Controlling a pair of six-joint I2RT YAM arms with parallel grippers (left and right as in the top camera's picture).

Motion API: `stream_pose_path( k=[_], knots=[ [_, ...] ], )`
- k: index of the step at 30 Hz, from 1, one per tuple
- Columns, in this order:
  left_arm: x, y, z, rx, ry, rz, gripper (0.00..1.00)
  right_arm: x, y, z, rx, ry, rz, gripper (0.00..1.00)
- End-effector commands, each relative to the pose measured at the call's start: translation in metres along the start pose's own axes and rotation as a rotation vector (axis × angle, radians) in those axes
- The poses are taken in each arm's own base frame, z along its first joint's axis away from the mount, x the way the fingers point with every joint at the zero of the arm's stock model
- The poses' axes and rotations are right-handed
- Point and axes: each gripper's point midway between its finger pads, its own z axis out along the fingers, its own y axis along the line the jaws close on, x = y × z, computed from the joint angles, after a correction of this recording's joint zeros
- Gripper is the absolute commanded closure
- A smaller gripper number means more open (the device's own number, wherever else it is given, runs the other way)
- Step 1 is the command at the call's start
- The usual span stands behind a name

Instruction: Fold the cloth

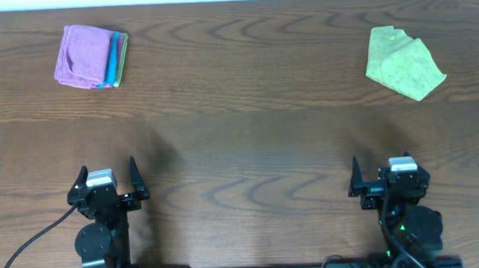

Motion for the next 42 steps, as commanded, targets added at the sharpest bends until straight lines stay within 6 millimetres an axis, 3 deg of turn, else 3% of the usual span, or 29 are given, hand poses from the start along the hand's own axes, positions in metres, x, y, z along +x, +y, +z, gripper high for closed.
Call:
stream_pose_path(
  k=[1,42],
  knots=[
    [0.0196,-0.0007,0.0031,0.001,0.043,-0.009,0.05,0.0092,-0.0028,0.0046,0.015,0.004,-0.004,0.01],
    [0.0196,-0.0007,0.0031,0.001,0.043,-0.009,0.05,0.0125,-0.0074,0.0066,0.038,0.006,-0.001,0.01]
  ],
)
